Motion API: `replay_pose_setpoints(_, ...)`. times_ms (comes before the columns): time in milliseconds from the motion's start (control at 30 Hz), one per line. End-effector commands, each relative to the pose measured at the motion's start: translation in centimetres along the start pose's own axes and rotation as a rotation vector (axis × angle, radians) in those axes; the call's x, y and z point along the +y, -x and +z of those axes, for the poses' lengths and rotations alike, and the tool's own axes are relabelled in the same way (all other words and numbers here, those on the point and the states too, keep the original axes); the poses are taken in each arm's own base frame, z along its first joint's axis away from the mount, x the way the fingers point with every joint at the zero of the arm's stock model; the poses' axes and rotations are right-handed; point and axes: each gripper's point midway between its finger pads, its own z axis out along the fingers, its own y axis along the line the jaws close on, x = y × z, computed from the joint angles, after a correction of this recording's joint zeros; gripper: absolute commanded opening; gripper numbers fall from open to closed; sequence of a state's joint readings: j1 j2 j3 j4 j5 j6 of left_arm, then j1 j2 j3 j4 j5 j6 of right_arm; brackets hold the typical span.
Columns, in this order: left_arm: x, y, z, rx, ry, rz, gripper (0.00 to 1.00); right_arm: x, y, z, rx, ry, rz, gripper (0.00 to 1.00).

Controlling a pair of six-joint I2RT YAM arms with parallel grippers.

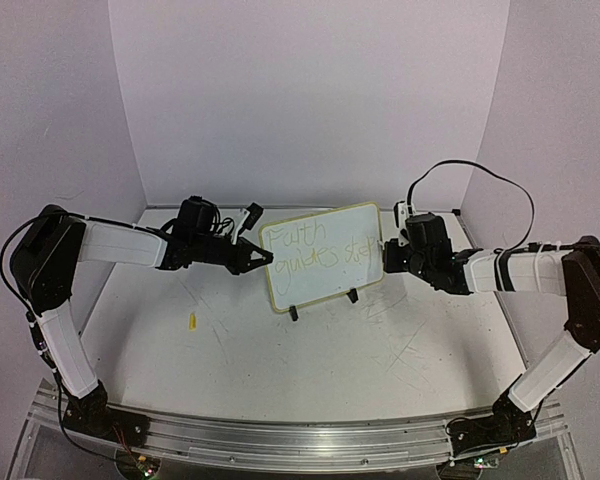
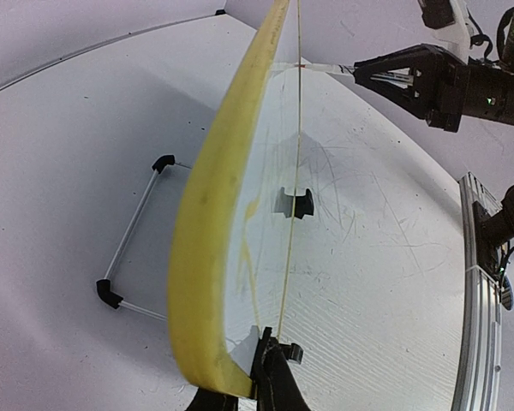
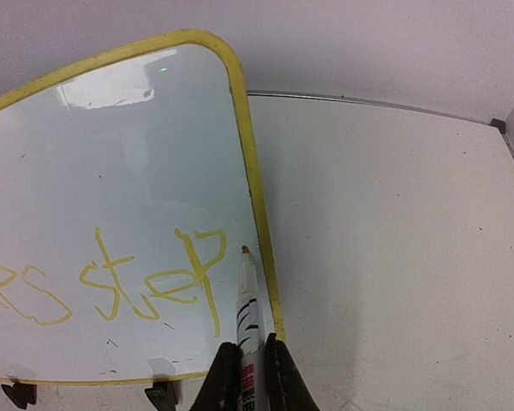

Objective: Write a sentence on the whiteboard

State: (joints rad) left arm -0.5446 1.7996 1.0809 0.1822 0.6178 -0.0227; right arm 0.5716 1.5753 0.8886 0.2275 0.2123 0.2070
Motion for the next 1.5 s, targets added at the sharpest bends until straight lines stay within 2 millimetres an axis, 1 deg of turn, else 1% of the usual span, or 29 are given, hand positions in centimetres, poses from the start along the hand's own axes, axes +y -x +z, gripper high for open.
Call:
replay_pose_setpoints(0, 5.2, -1.6, -1.1, 0.068, 0.249, 0.061, 0.00, 0.9, 1.5, 0.4, -0.036, 0.034, 0.010, 0.00)
replay_pose_setpoints(133, 5.1, -1.5, -1.1, 0.067, 0.247, 0.061, 0.00, 1.1, 1.2, 0.5, -0.025, 0.048, 0.008, 0.00)
replay_pose_setpoints(533, 5.1, -1.4, -1.1, 0.065, 0.247, 0.063, 0.00, 1.7, -0.8, 0.7, 0.032, 0.072, 0.008, 0.00)
replay_pose_setpoints(833, 5.2, -1.5, -1.0, 0.068, 0.247, 0.061, 0.00, 0.5, -2.1, 0.5, 0.054, 0.025, 0.007, 0.00)
replay_pose_setpoints(1100, 5.2, -1.6, -1.1, 0.069, 0.249, 0.060, 0.00, 0.7, -2.2, 0.5, 0.060, 0.035, 0.005, 0.00)
replay_pose_setpoints(1467, 5.2, -1.5, -1.1, 0.068, 0.250, 0.062, 0.00, -1.1, -2.5, 0.3, 0.055, -0.059, 0.013, 0.00)
